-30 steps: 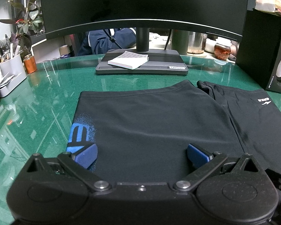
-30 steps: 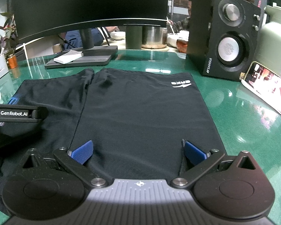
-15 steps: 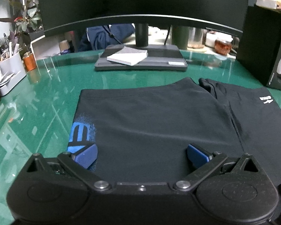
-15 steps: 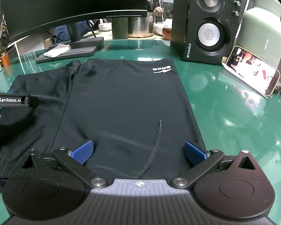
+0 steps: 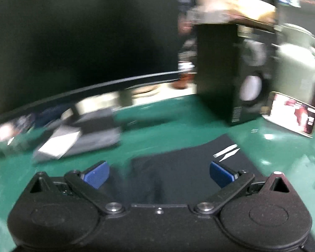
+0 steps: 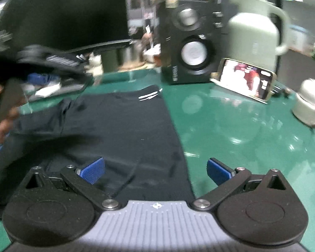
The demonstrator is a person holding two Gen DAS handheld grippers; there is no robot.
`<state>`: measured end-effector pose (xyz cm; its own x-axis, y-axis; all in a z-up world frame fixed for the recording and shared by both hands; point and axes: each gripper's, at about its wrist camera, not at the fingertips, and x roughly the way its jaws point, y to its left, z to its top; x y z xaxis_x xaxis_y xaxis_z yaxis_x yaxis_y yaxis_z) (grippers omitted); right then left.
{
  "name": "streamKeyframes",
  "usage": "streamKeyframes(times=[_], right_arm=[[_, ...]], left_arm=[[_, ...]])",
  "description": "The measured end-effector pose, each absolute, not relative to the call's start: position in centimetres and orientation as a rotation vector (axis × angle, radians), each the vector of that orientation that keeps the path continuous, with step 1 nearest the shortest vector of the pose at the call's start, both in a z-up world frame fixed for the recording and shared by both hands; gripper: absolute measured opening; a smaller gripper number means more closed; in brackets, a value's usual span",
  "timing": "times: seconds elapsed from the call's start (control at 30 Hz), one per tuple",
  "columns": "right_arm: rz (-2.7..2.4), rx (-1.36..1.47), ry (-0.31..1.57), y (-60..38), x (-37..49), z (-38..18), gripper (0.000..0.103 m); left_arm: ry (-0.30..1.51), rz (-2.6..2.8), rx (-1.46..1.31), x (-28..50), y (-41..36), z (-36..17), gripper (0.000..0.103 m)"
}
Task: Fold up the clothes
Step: 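Close the left gripper on the printed edge while the right gripper pinches the fabric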
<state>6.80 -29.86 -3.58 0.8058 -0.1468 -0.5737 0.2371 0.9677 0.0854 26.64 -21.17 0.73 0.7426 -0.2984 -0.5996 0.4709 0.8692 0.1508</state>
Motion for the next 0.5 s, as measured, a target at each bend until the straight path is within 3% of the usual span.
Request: streamKeyframes(times=[0.07, 0.2, 0.33, 0.4, 0.47, 0.5], right_arm=[[-0.217, 0.185, 0.618, -30.3, 6.5, -3.8, 0.098], [-0.238, 0.182, 0.63, -30.7, 6.1, -4.1, 0.077], [-0.209, 0.102, 0.639, -29.9, 6.2, -4.3, 0.065], [-0.183, 0.095, 0.639, -29.7, 6.2, -4.2, 0.053], [-0.156, 0.061, 0.638, -29.2, 6.6, -4.2, 0.047], [-0.15, 0.055, 0.637, -29.1, 6.6, -4.2, 0.038]], left_arm=[[0.623, -0.459, 0.335, 28.0, -23.9, 0.0, 0.103], [0.737, -0.529, 0.313, 31.1, -28.0, -1.8, 0.102], [0.779, -0.493, 0.42, 33.1, -30.8, -4.5, 0.092], [0.781, -0.502, 0.409, 33.6, -31.1, -5.0, 0.091], [0.808, -0.511, 0.363, 34.0, -31.0, -5.2, 0.08], [0.81, -0.529, 0.34, 34.1, -30.9, -5.2, 0.073]])
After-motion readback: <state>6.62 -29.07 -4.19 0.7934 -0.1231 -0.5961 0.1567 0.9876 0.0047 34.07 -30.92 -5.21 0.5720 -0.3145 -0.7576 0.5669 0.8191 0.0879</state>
